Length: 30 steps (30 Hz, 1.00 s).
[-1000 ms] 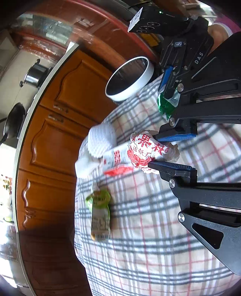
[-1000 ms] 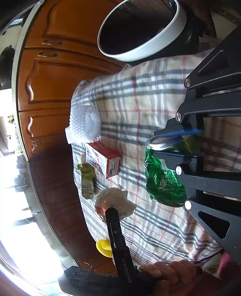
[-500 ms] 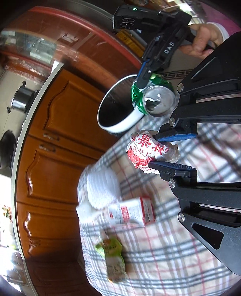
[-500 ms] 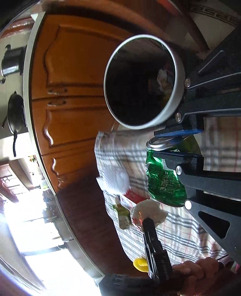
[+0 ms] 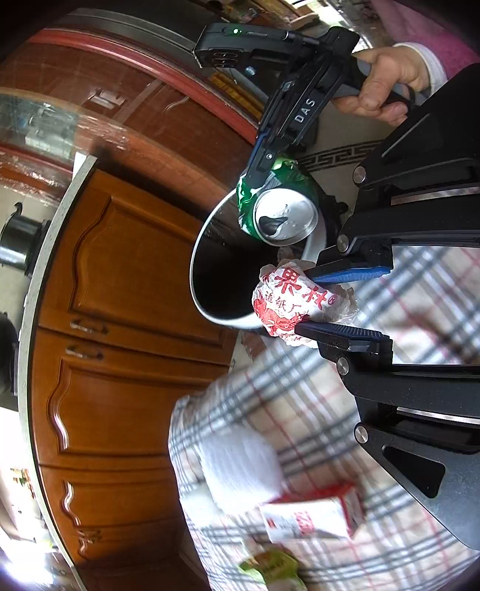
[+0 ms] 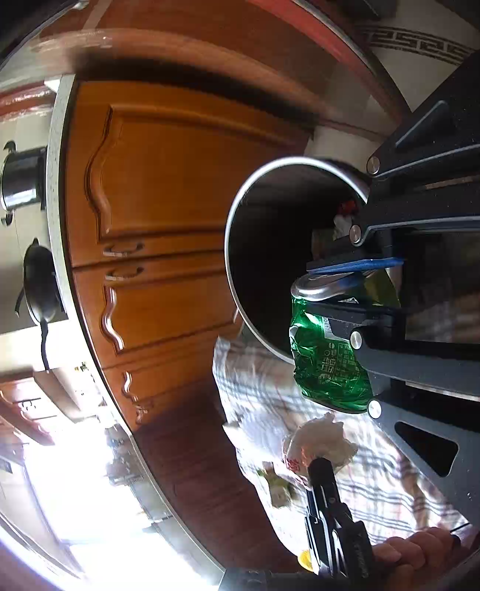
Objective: Collect trash
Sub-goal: 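Carry the bread bag and green can over the bin and open both tools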
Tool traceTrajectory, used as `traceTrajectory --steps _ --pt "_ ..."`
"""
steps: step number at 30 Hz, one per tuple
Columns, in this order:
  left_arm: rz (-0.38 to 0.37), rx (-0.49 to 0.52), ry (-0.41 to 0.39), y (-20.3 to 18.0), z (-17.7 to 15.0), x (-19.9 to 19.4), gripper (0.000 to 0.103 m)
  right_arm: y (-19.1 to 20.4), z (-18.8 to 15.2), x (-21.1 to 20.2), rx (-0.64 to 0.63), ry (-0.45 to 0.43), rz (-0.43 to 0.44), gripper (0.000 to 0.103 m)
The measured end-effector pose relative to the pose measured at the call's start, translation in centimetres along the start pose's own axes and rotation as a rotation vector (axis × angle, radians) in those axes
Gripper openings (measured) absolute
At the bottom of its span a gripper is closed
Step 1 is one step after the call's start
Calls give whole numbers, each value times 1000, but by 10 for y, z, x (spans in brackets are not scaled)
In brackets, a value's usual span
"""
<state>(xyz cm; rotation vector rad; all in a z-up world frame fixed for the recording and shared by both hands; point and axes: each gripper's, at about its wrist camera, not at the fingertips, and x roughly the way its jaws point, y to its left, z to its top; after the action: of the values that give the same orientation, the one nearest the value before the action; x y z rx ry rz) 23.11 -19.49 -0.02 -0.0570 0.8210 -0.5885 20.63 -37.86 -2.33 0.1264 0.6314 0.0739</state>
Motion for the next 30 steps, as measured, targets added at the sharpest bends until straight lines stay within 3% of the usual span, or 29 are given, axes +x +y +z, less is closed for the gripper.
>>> traceTrajectory --steps 13,24,30 --pt "-29 55 34 -28 34 43 18 -32 19 19 33 1 -56 15" --pt "-30 61 78 -35 44 75 19 -43 23 38 25 41 -68 15" --pt "-16 58 94 -42 47 85 30 -44 27 46 18 62 -65 16"
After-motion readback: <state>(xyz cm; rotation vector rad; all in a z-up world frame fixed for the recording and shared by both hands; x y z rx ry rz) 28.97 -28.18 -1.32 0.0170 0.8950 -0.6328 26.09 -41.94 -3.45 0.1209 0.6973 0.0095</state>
